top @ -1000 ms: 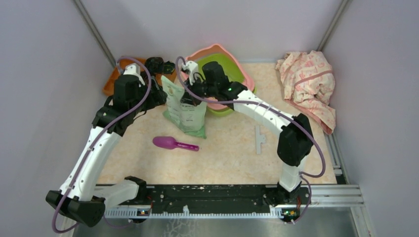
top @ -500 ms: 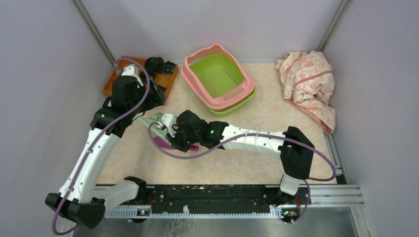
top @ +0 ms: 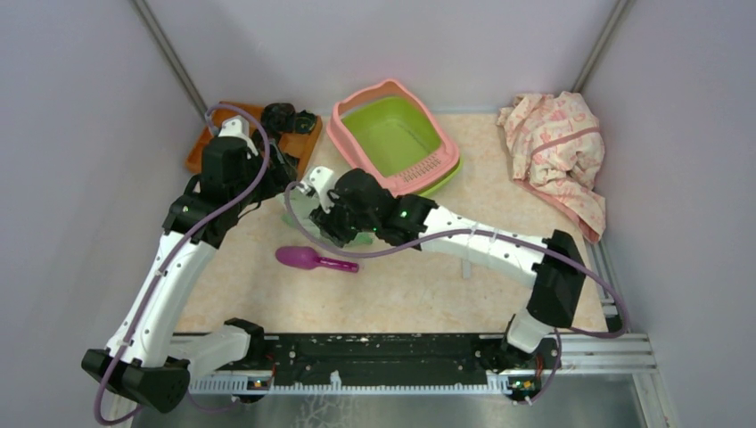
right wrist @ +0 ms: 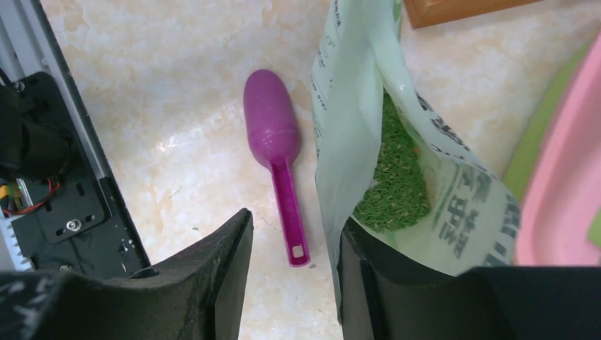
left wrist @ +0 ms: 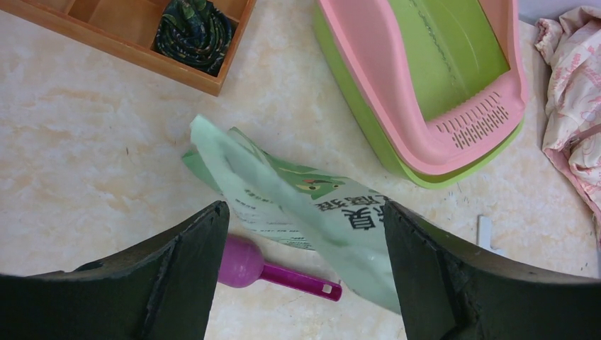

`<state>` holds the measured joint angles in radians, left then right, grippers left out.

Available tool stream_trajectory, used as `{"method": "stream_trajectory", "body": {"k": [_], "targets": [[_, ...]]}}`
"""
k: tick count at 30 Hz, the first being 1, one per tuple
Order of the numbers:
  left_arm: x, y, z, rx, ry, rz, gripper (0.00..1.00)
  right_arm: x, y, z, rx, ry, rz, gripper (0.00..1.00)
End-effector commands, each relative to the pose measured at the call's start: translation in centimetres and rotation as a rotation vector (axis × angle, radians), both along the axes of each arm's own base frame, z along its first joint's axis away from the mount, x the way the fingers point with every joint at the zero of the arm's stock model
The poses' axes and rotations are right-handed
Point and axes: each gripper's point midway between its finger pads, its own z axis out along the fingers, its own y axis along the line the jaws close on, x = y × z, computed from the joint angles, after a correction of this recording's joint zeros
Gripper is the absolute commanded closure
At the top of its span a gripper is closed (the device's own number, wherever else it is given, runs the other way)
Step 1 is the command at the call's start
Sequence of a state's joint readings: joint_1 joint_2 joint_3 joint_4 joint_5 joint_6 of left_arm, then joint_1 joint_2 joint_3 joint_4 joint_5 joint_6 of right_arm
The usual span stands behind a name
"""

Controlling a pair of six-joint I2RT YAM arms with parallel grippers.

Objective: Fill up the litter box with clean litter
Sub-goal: Open the cat litter bag at the center of the board.

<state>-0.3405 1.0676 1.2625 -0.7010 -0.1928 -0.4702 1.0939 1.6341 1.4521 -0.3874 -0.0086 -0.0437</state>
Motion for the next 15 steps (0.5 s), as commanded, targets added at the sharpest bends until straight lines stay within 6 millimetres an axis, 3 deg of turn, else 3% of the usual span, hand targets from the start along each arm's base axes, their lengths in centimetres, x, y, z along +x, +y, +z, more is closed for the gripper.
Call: {"method": "stream_trajectory", "body": {"k": [1, 5, 9, 15], "targets": [[0.3, -0.2, 0.7, -0.006, -0.027, -0.01, 0.14, 2.0, -1.6, 7.7, 0.149, -0.08, -0.03, 0.55], [0.3, -0.2, 0.8, -0.006, -0.028, -0.011, 0.14, 3.9, -3.1, 9.8, 0.2, -0.082, -0.048, 0.58], [0.4, -0.3, 0.9, -0.007, -0.031, -0.015, 0.15, 5.6, -4.1, 10.9, 0.238, -0.07, -0.056, 0.81], [0.4, -0.3, 1.0, -0.007, -0.031, -0.015, 0.15, 8.7, -4.8, 10.9, 0.234, -0.055, -0.102, 1.0]]}}
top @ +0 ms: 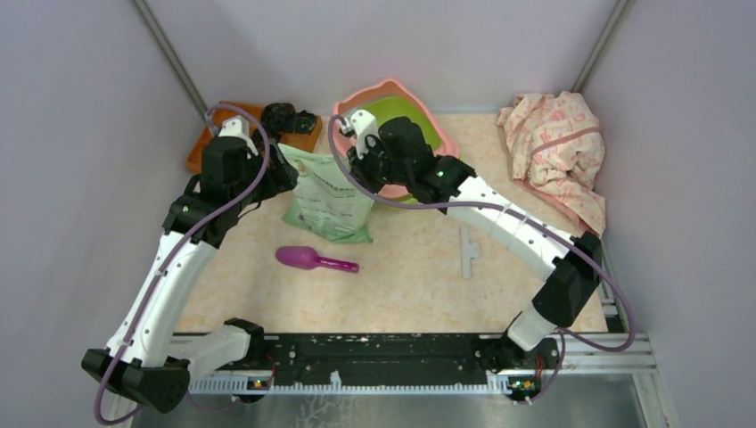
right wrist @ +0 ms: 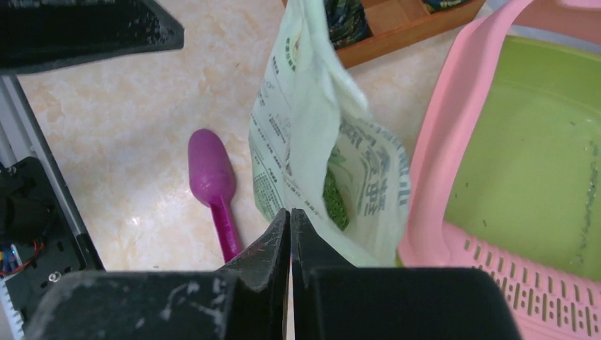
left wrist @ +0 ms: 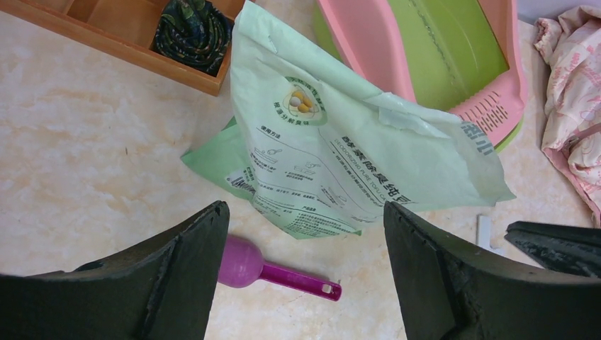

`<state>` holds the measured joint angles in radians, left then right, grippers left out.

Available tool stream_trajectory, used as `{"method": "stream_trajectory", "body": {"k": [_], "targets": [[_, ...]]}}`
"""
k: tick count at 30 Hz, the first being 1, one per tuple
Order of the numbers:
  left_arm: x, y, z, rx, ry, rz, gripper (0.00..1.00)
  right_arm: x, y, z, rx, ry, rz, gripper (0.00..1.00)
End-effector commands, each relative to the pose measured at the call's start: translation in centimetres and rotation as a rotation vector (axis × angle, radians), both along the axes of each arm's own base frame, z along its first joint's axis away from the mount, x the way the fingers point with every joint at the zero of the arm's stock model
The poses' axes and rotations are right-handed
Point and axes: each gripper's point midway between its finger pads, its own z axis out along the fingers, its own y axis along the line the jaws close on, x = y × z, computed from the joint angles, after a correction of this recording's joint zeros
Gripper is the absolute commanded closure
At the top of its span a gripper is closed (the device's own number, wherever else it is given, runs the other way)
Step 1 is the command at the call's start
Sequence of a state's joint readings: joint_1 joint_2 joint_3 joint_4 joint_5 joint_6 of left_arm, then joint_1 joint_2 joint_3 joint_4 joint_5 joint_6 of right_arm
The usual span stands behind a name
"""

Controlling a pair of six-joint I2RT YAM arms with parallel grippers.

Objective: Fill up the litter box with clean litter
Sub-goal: Open the cat litter bag at the center of the board.

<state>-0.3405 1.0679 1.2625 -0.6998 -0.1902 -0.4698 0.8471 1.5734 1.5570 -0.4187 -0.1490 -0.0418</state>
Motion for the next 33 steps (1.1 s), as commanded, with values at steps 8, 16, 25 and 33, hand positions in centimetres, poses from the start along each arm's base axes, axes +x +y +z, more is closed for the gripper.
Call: {"method": "stream_trajectory", "body": {"k": [8, 16, 25, 33], "targets": [[0.2, -0.1, 0.9, 0.0, -0.027, -0.011, 0.15, 2.6, 1.0, 4.3, 0.092, -0.041, 0.02, 1.0], [0.3, -0.1, 0.5, -0.001, -0.02, -0.01, 0.15, 4.8, 1.2, 1.0, 0.039, 0.016, -0.003, 1.0], [0.4, -0.1, 0.4, 0.002, -0.019, -0.01, 0.15, 5.6, 1.2, -0.4, 0.035, 0.045, 0.0, 1.0], [0.4, -0.1, 0.3, 0.002, -0.017, -0.011, 0.15, 5.6, 0.5, -0.7, 0.055, 0.056, -0.008, 1.0]]}}
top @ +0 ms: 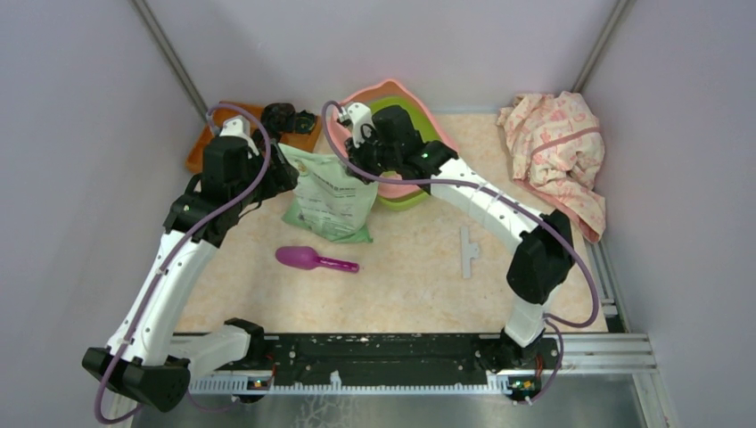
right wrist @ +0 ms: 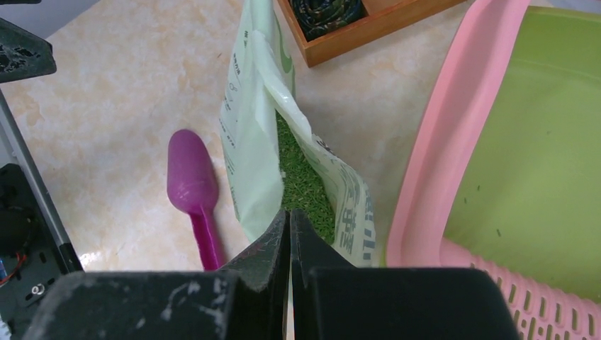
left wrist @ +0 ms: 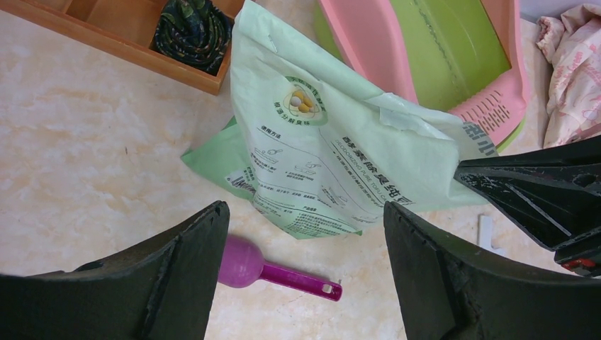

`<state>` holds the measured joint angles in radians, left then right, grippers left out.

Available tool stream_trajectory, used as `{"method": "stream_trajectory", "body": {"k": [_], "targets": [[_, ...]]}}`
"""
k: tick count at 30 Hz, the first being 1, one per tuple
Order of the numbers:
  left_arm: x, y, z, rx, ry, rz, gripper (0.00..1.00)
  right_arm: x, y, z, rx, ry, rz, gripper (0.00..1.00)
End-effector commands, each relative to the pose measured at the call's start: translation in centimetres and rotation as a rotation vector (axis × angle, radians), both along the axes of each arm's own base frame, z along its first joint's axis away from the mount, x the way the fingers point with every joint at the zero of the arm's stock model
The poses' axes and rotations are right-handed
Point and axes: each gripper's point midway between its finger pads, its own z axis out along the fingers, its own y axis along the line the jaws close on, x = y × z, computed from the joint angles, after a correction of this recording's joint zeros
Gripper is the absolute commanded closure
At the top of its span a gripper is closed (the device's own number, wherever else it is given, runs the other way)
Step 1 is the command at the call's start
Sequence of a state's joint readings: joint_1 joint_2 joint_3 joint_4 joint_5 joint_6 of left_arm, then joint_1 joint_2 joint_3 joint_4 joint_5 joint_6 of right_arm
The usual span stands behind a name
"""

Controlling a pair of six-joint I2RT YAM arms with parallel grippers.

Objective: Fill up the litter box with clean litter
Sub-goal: Open the cat litter bag at the center of the board.

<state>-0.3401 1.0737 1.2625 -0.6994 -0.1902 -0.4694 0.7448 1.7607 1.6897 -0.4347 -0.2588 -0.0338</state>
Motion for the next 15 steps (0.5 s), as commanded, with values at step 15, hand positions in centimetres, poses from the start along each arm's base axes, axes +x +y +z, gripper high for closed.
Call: {"method": "stream_trajectory", "body": {"k": [15], "targets": [[0.4, -0.4, 0.3, -0.007, -0.016, -0.018, 0.15, 0.6, -0.3, 3.0, 0.074, -0.028, 0.032, 1.0]]}}
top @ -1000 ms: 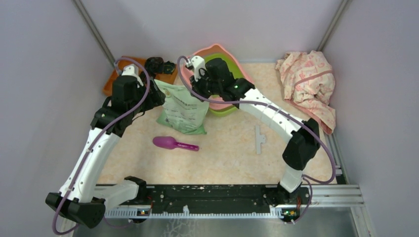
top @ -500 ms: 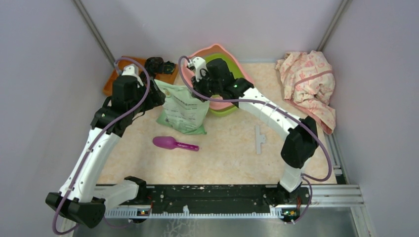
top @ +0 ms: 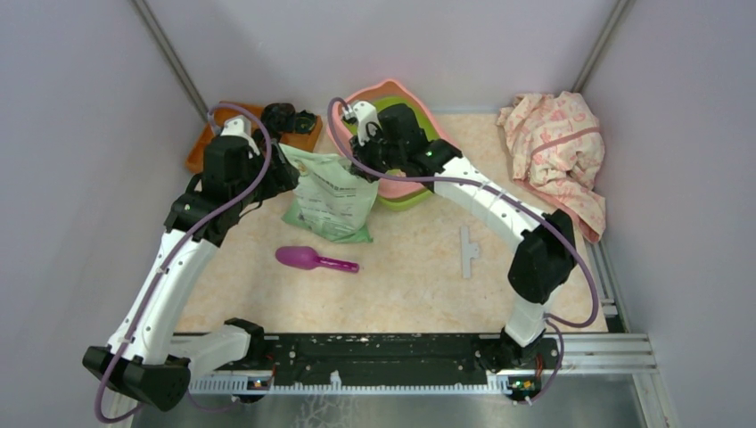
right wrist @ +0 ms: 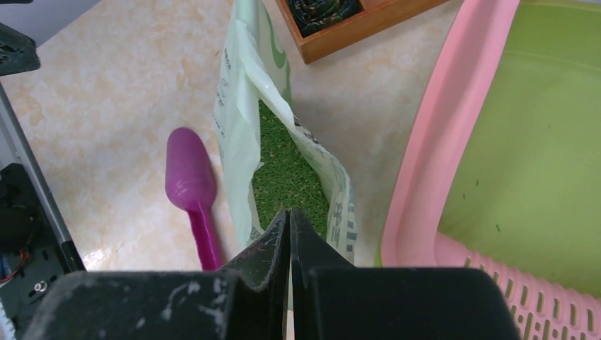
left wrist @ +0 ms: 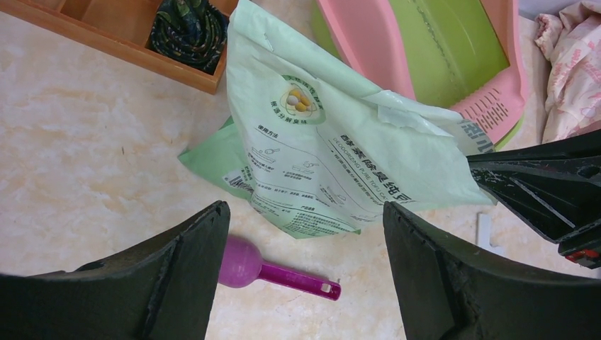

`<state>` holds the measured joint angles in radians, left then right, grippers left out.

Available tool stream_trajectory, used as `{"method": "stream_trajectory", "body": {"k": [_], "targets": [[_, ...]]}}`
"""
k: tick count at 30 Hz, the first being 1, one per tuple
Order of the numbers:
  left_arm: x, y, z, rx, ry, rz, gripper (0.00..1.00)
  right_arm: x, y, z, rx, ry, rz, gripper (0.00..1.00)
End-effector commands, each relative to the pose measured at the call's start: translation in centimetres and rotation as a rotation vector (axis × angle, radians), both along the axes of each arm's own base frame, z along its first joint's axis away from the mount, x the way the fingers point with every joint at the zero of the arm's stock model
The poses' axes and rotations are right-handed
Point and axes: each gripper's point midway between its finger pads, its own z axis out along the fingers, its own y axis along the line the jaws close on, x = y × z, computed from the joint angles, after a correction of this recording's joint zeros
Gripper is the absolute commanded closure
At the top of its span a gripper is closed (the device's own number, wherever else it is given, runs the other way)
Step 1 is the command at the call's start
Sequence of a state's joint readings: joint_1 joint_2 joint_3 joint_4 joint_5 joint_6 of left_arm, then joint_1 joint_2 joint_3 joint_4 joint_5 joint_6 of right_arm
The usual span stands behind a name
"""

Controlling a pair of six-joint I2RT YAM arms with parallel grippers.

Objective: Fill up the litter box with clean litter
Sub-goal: Open the cat litter bag at the center of the board.

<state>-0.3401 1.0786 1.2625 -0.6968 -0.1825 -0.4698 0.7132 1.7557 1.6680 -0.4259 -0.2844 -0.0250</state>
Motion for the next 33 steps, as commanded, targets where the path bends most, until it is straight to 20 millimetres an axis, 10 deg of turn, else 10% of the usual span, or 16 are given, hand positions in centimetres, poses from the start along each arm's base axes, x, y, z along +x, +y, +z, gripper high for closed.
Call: {"method": "stream_trajectory", "body": {"k": [1, 11, 26, 33], "targets": [[0.3, -0.2, 0.3, -0.004, -0.018, -0.013, 0.15, -0.3, 0.8, 3.2, 0.066, -0.039, 0.059, 1.0], [0.4, -0.3, 0.0, -0.005, -0.013, -0.014, 0.15, -2.8, 3.5, 0.4, -0.04, -0.009, 0.16, 0.97], [0.4, -0.1, 0.6, 0.002, -0.023, -0.01, 0.15, -4.9, 5.5, 0.1, -0.052, 0.01, 0.243, 0.56], [0.4, 0.0, 0.5, 0.007, -0.023, -0.007, 0.15, -7.5, 6.0, 0.2, -0.04, -0.027, 0.28, 0.02]]}}
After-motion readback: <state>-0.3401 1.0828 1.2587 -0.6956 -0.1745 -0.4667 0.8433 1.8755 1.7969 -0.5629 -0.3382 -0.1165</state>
